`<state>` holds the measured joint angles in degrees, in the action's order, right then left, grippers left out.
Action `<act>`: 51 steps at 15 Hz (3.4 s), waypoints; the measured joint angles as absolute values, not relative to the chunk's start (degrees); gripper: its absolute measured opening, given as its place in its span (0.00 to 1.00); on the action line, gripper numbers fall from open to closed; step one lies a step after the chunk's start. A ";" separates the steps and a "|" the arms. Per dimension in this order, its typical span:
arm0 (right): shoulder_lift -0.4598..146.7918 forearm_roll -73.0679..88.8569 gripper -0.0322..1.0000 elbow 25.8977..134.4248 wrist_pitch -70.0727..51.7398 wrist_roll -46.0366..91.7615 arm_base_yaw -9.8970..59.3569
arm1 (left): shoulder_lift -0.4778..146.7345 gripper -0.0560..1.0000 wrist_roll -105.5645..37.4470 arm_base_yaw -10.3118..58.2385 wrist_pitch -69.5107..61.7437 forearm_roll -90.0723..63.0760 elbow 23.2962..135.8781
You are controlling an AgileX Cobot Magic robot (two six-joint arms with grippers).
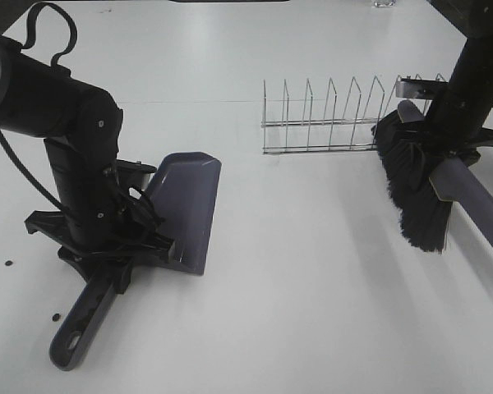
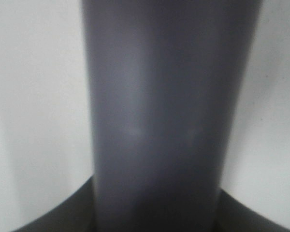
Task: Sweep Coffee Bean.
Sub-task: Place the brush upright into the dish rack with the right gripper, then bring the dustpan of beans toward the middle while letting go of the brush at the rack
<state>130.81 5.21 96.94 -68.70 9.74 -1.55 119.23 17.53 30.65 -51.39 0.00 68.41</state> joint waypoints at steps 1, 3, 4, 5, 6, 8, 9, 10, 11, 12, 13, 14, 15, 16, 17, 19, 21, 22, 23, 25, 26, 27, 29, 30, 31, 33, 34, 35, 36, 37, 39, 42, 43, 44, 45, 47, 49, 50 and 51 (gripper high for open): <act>130.98 5.21 0.31 97.92 -68.70 9.91 -1.55 | 119.23 0.36 17.53 30.65 -51.39 0.00 68.41; 131.04 5.21 0.31 99.06 -68.81 10.71 -1.55 | 119.23 0.36 17.53 30.65 -51.39 0.00 68.41; 131.26 5.21 0.31 99.52 -68.93 11.23 -1.55 | 119.23 0.36 17.53 30.65 -51.39 0.00 68.41; 131.95 5.21 0.31 100.61 -69.39 11.29 -1.55 | 119.23 0.36 17.53 30.65 -51.39 0.00 68.41; 133.04 5.73 0.31 102.67 -70.19 11.29 -1.55 | 119.23 0.36 17.53 30.65 -51.39 0.00 68.41; 135.73 7.45 0.31 107.20 -70.59 11.23 -1.55 | 119.23 0.36 17.53 30.65 -51.39 0.00 68.41; 136.19 7.62 0.31 108.00 -70.70 10.89 -1.55 | 119.23 0.36 17.53 30.65 -51.39 0.00 68.41; 136.94 7.73 0.31 109.95 -70.87 9.85 -1.55 | 119.23 0.36 17.53 30.65 -51.39 0.00 68.41; 138.37 7.73 0.31 113.39 -71.05 8.65 -1.55 | 119.23 0.36 17.53 30.65 -51.39 0.00 68.41; 139.40 7.73 0.31 115.34 -71.05 8.54 -1.49 | 119.23 0.36 17.53 30.65 -51.39 0.00 68.41; 140.15 7.73 0.31 116.88 -71.10 8.54 -1.49 | 119.23 0.36 17.53 30.65 -51.39 0.00 68.41; 141.00 7.73 0.31 118.26 -71.10 8.54 -1.49 | 119.23 0.36 17.53 30.65 -51.39 0.00 68.41; 141.75 7.73 0.31 119.63 -71.22 8.54 -1.49 | 119.23 0.36 17.53 30.65 -51.39 0.00 68.41; 142.49 7.73 0.31 121.18 -71.45 8.54 -1.49 | 119.23 0.36 17.53 30.65 -51.39 0.00 68.41; 143.41 7.73 0.31 122.84 -71.51 8.54 -1.49 | 119.23 0.36 17.53 30.65 -51.39 0.00 68.41; 144.27 7.73 0.31 125.08 -71.51 8.48 -1.49 | 119.23 0.36 17.53 30.65 -51.39 0.00 68.41; 144.67 7.73 0.31 127.08 -71.39 8.19 -1.49 | 119.23 0.36 17.53 30.65 -51.39 0.00 68.41; 144.67 7.73 0.31 127.88 -71.16 7.91 -1.49 | 119.23 0.36 17.53 30.65 -51.39 0.00 68.41; 144.67 7.91 0.31 128.17 -70.93 7.33 -1.49 | 119.23 0.36 17.53 30.65 -51.39 0.00 68.41; 144.67 8.37 0.31 128.34 -70.87 7.05 -1.49 | 119.23 0.36 17.53 30.65 -51.39 0.00 68.41; 144.67 8.42 0.32 128.34 -70.87 7.05 -1.49 | 119.23 0.36 17.53 30.65 -51.39 0.00 68.41; 144.67 8.65 0.36 128.34 -70.65 6.99 -1.49 | 119.23 0.36 17.53 30.65 -51.39 0.00 68.41; 144.67 11.40 0.52 128.40 -70.53 6.93 -1.49 | 119.23 0.36 17.53 30.65 -51.39 0.00 68.41; 144.67 13.24 0.59 128.40 -70.47 6.70 -1.49 | 119.23 0.36 17.53 30.65 -51.39 0.00 68.41; 144.67 14.50 0.63 128.40 -70.47 6.70 -1.49 | 119.23 0.36 17.53 30.65 -51.39 0.00 68.41; 144.67 14.95 0.66 128.46 -70.42 6.70 -1.49 | 119.23 0.36 17.53 30.65 -51.51 0.00 68.41; 144.33 13.98 0.67 128.46 -70.42 6.70 -1.49 | 119.23 0.36 17.53 30.65 -51.57 0.00 68.41; 144.33 13.98 0.67 128.46 -70.42 6.70 -1.49 | 119.23 0.36 17.53 30.65 -51.57 0.00 68.41; 143.12 13.06 0.67 128.46 -70.42 6.65 -1.49 | 119.23 0.36 17.53 30.65 -51.57 0.00 68.41; 142.61 13.06 0.67 128.46 -70.42 6.53 -1.49 | 119.23 0.36 17.53 30.65 -51.57 0.00 68.41; 140.78 12.89 0.67 128.46 -70.19 5.79 -1.49 | 119.23 0.36 17.53 30.65 -51.68 0.00 68.41; 137.91 12.72 0.67 128.46 -70.02 5.61 -1.49 | 119.23 0.36 18.51 30.65 -51.91 0.00 68.47; 137.22 12.72 0.67 128.46 -70.02 5.61 -1.49 | 119.29 0.36 18.79 30.65 -52.60 0.00 69.10; 136.36 12.72 0.67 128.46 -70.02 5.56 -1.49 | 119.46 0.36 18.96 30.65 -53.40 0.00 70.07; 135.10 12.72 0.67 127.88 -69.96 5.50 -1.49 | 119.69 0.36 19.02 30.65 -53.69 0.00 71.56; 131.32 12.72 0.67 123.93 -69.90 5.50 -1.49 | 119.75 0.36 19.02 30.65 -53.69 -0.57 74.14; 126.45 12.72 0.67 118.09 -69.90 5.44 -1.49 | 120.55 0.36 19.02 30.42 -53.92 -0.69 76.09; 123.64 12.95 0.67 114.59 -69.90 5.39 -1.49 | 121.64 0.36 19.02 30.14 -54.26 -0.97 77.18; 121.18 13.12 0.67 111.33 -69.90 5.16 -1.49 | 122.73 0.36 19.02 29.62 -54.37 -1.20 77.92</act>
